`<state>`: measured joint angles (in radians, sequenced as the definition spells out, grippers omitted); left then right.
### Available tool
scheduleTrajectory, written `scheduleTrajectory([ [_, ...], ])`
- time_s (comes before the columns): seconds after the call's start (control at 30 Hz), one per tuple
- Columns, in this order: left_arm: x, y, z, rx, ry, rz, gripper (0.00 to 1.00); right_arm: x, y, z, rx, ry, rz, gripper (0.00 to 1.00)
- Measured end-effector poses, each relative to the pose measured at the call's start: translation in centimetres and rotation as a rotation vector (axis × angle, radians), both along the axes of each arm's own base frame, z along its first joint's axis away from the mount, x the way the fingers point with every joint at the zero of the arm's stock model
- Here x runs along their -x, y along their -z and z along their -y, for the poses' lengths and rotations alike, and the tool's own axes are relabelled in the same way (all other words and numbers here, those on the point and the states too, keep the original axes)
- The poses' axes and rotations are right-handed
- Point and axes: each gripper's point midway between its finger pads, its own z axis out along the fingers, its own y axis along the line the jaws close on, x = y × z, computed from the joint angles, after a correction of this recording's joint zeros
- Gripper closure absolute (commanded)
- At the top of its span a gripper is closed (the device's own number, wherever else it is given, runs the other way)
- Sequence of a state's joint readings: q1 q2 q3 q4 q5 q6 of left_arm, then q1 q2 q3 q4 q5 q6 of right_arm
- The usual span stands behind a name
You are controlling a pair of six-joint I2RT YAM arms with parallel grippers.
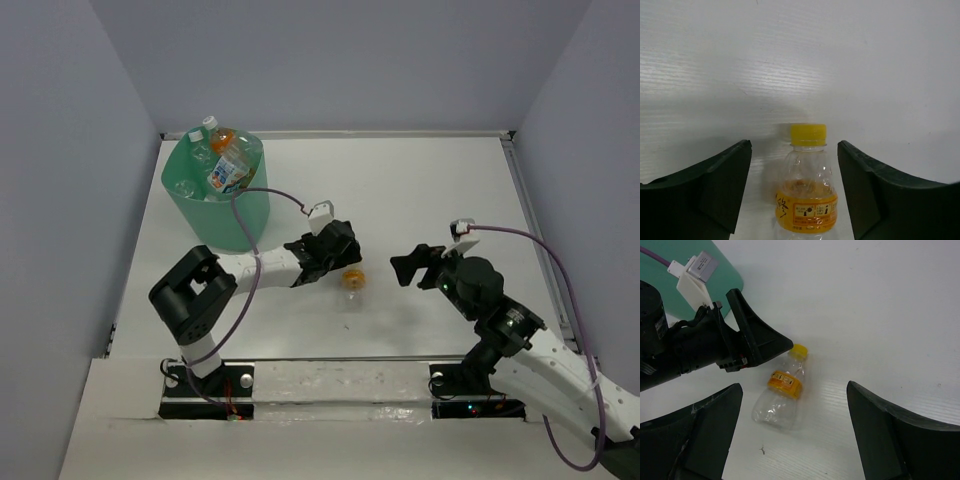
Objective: Put the plastic bottles in the bin
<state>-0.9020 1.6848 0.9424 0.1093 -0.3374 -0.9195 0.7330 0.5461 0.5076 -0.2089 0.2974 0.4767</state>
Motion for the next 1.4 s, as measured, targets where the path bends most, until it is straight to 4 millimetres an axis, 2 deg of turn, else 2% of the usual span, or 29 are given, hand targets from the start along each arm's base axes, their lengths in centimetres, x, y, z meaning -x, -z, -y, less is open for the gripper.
scheduleTrajectory([
  [0.07,0.0,0.3,0.3,-0.027,0.027,-0.008,0.1,-0.1,0.3,-0.1,0.004,0.005,-0.012,0.09],
  [0.2,0.2,0.6,1.2,-0.06,0.092,-0.014,0.1,-0.2,1.1,-0.1,0.008,0.012,-0.032,0.09],
  [0.37,0.7,1.3,3.1,-0.085,0.185,-0.027,0.18,0.0,2.3,0.1,0.017,0.016,-0.057,0.09],
  [0.5,1.1,3.5,2.7,-0.145,0.205,-0.059,0.35,0.1,2.7,0.2,0.015,0.018,-0.059,0.09],
  [0.57,0.9,3.4,2.7,-0.15,0.205,-0.053,0.42,0.1,2.4,0.2,0.008,0.019,-0.051,0.09],
  [0.6,0.8,3.6,2.5,-0.166,0.203,-0.052,0.49,0.1,2.3,0.2,0.005,0.02,-0.049,0.09],
  [0.63,0.7,3.8,2.2,-0.181,0.196,-0.05,0.61,0.2,2.2,0.3,0.002,0.021,-0.046,0.09],
  [0.67,0.5,3.7,2.0,-0.198,0.189,-0.04,0.67,0.2,2.2,0.3,0.001,0.022,-0.046,0.09],
  [0.7,0.3,3.6,1.9,-0.205,0.184,-0.035,0.8,0.1,2.2,0.3,0.002,0.022,-0.046,0.09],
  [0.8,-0.1,3.4,1.4,-0.243,0.174,-0.018,0.95,0.1,2.2,0.3,0.002,0.024,-0.046,0.09],
  [1.0,-0.2,2.5,0.1,-0.302,0.165,-0.003,0.95,0.1,2.2,0.3,0.003,0.026,-0.046,0.09],
  [1.07,-0.5,0.3,-0.1,-0.303,0.162,0.025,0.95,0.1,2.2,0.3,0.002,0.026,-0.045,0.09],
  [1.1,-0.7,-1.4,-0.1,-0.296,0.158,0.05,0.95,0.1,2.2,0.3,0.003,0.026,-0.046,0.09],
  [1.17,-1.6,-6.3,-0.2,-0.252,0.14,0.128,0.95,0.1,2.2,0.3,0.002,0.026,-0.046,0.09],
  [1.23,-2.7,-13.4,-0.4,-0.162,0.107,0.251,0.95,0.1,2.3,0.3,0.002,0.025,-0.047,0.09],
  [1.27,-3.1,-16.0,-1.0,-0.135,0.088,0.298,0.95,0.1,2.3,0.3,0.001,0.025,-0.047,0.09],
  [1.33,-4.2,-23.6,-4.1,-0.061,-0.005,0.437,0.95,0.2,2.3,0.3,-0.001,0.023,-0.049,0.09],
  [1.37,-4.7,-26.9,-6.1,-0.032,-0.06,0.5,0.95,0.2,2.3,0.2,-0.002,0.02,-0.049,0.09],
  [1.4,-5.1,-29.4,-8.0,-0.015,-0.109,0.55,0.95,0.2,2.3,0.1,-0.003,0.017,-0.049,0.09],
])
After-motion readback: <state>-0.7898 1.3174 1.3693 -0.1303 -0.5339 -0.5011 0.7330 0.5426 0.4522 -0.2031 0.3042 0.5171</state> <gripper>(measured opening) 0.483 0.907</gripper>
